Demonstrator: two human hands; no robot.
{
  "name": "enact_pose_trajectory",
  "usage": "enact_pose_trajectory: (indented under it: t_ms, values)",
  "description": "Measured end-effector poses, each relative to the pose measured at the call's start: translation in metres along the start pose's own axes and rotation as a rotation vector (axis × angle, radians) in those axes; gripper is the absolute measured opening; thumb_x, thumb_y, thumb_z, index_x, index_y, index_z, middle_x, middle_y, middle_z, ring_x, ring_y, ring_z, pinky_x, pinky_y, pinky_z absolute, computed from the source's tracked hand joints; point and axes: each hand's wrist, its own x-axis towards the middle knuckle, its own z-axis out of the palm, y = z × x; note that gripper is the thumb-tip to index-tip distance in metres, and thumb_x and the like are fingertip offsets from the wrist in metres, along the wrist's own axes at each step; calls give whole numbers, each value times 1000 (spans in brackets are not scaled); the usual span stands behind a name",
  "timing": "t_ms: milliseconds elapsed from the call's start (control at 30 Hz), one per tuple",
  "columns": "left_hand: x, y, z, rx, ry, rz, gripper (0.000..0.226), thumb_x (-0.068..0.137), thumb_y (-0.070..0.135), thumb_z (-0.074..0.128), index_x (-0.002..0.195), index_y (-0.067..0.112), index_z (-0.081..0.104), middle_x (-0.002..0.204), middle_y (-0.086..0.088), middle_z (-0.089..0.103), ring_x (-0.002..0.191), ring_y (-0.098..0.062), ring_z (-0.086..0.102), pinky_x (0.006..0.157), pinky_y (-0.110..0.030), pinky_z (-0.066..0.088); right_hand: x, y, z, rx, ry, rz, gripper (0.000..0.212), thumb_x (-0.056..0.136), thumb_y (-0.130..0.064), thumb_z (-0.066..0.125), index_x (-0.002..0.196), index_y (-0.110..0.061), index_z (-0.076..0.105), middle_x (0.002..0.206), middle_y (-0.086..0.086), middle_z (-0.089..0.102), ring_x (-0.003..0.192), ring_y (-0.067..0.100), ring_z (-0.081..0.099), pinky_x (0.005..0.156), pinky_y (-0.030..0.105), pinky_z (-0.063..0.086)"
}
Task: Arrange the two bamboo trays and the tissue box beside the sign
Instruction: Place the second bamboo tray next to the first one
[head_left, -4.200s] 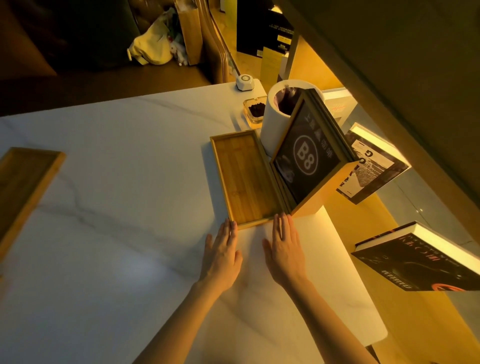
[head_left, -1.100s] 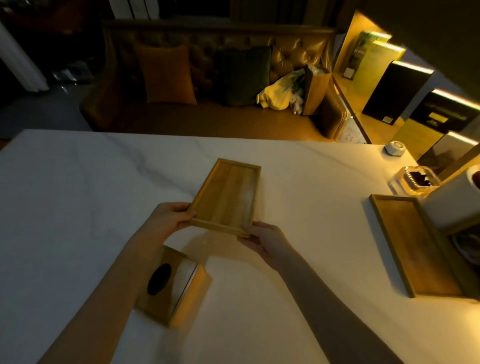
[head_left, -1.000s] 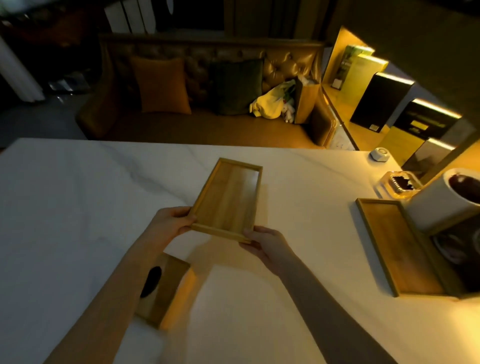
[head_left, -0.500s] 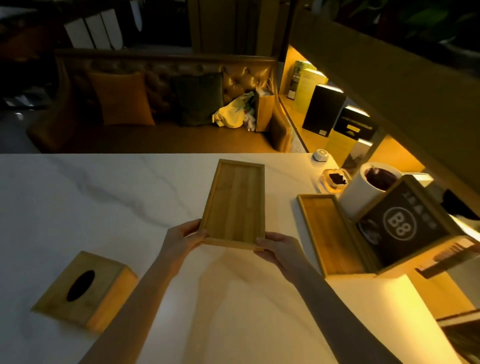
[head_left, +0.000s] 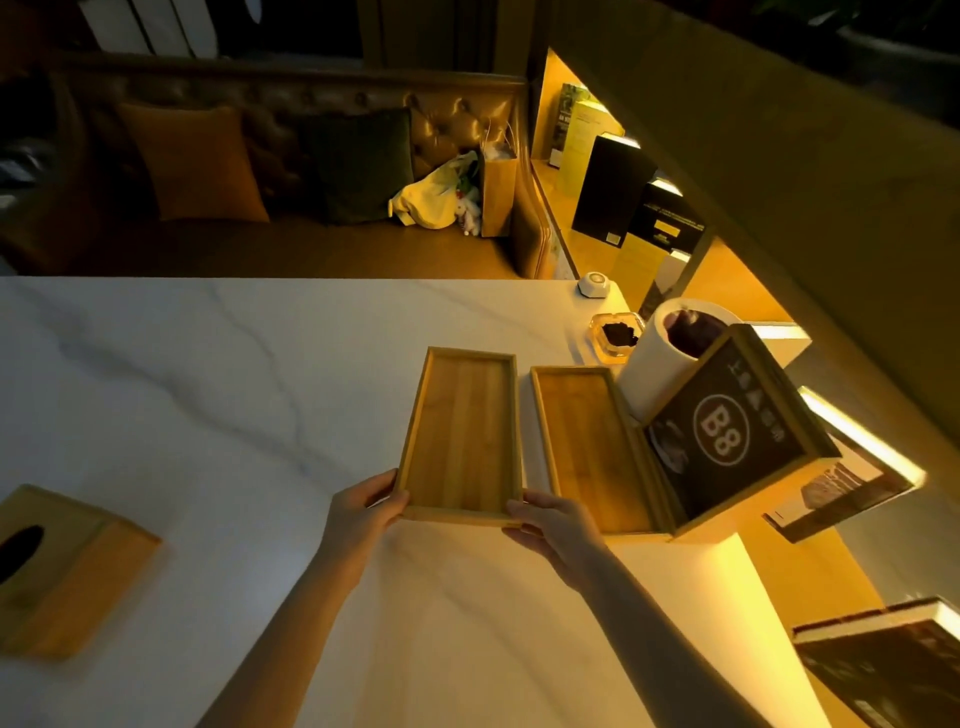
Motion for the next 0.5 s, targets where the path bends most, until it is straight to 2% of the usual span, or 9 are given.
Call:
enact_pose_trajectory:
  t_ms: [133,167,233,300,367,500]
  values:
    - [1,-9,12,-42,7,-24,29,85,5,54,114,6,59,94,0,66,91,-15,63,69,-16,56,11,6,-11,-18,-4,31,20,78,-6,68,98,-2,65,106,16,64,90,26,67,79,34,58]
    - [3,-10,15,-48,10,-32,29,85,5,54,114,5,59,93,1,66,91,-16,63,71,-18,56,13,7,-12,-18,-4,36,18,78,-6,68,96,-3,66,105,15,63,90,26,67,77,33,58]
    - [5,-11,19,-53,16,-52,30,84,3,55,114,5,58,92,1,66,92,-19,63,82,-29,54,16,9,-16,-2,-9,46,8,78,-5,68,85,-8,65,100,13,63,89,26,67,77,33,58]
    - [8,-12,24,-42,25,-67,32,84,3,56,116,4,57,93,0,66,95,-22,62,92,-38,49,18,11,-19,17,-14,44,8,79,-4,67,80,-12,64,97,12,62,88,25,66,78,33,57]
    - [12,-14,27,-17,30,-73,34,83,4,56,118,4,56,97,-3,66,99,-25,61,95,-40,48,20,11,-22,29,-13,42,8,79,-4,66,84,-9,65,94,10,61,87,25,66,73,30,57]
    - [19,-18,32,11,31,-75,37,83,5,57,120,4,54,108,-9,63,103,-27,60,96,-42,48,25,13,-26,39,0,46,24,80,-4,66,103,0,63,96,10,61,96,29,64,75,31,56]
